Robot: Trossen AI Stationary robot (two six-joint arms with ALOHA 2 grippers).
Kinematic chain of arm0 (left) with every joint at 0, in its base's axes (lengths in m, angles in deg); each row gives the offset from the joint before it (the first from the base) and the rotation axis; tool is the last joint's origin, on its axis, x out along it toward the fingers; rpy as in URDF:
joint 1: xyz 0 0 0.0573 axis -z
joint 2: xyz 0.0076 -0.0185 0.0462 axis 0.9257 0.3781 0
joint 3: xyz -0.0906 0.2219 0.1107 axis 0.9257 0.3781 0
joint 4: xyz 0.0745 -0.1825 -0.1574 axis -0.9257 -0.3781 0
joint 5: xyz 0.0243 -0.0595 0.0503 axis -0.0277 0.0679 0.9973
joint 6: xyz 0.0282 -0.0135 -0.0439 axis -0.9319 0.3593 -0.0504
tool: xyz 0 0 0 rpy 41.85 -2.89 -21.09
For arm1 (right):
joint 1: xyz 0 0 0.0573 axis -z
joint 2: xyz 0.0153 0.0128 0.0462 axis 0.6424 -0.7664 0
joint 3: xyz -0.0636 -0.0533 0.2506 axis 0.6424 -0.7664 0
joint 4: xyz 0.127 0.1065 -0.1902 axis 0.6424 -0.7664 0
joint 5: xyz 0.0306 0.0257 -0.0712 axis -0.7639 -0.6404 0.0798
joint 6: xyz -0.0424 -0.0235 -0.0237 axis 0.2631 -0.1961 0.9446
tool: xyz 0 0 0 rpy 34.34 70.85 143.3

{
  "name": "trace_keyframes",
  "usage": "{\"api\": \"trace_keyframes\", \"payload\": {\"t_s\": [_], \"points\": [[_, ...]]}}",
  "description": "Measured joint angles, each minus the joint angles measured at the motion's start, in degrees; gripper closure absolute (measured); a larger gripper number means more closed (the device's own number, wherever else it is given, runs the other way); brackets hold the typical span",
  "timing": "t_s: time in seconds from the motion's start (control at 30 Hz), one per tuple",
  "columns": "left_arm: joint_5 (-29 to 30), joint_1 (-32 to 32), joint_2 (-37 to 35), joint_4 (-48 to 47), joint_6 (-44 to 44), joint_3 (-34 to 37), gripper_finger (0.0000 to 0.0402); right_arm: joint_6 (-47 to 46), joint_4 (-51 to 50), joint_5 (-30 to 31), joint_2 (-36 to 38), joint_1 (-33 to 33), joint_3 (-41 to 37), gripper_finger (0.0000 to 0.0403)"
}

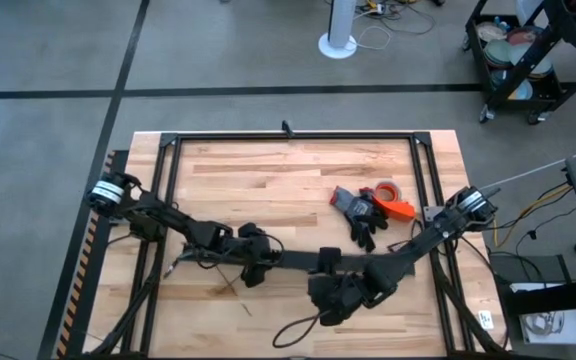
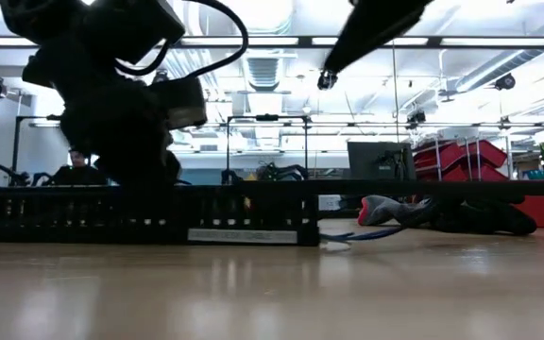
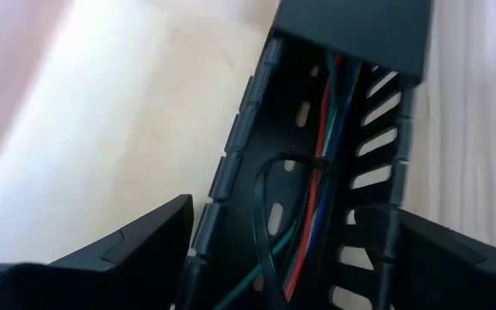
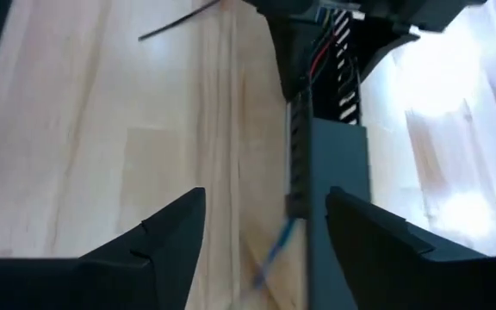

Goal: Ziptie cables
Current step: Insert the black cable duct cover into the black cable duct

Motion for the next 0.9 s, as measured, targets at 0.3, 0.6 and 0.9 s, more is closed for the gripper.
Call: {"api": "trace_keyframes", "payload": {"t_s": [0.3,0.6,0.9], "points": [[1.99,-0.02,6.08,6.28,2.14,-3.22,0.0092,-1.45,-1.82,6.35,0.04,-2.16,-0.02,0.0199],[-2.97,0.77,7.91,-1.77,-7.54,-9.33,0.0092,-1.44,-2.41,9.12,0.04,-1.96,-0.02,0.0181],[-3.26,2.43,6.88,-1.94,-10.66,-9.35,0.0092,-1.90,-0.85,8.04,-0.42,-0.43,-0.04,0.0172]]}}
